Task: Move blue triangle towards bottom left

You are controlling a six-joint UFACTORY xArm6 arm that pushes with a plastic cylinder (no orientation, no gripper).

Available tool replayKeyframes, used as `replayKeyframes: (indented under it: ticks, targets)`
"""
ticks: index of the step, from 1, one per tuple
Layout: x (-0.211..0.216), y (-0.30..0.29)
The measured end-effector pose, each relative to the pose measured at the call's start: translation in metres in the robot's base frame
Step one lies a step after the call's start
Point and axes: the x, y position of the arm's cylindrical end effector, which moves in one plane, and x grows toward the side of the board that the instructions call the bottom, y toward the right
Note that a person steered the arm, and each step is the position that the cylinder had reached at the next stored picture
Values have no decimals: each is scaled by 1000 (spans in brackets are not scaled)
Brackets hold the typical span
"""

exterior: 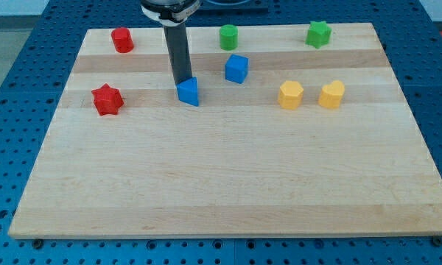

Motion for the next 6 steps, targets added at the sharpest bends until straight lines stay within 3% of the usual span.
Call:
replayKeyframes:
  ticks: [2, 6]
  targets:
    - [4, 27]
    - [68, 61]
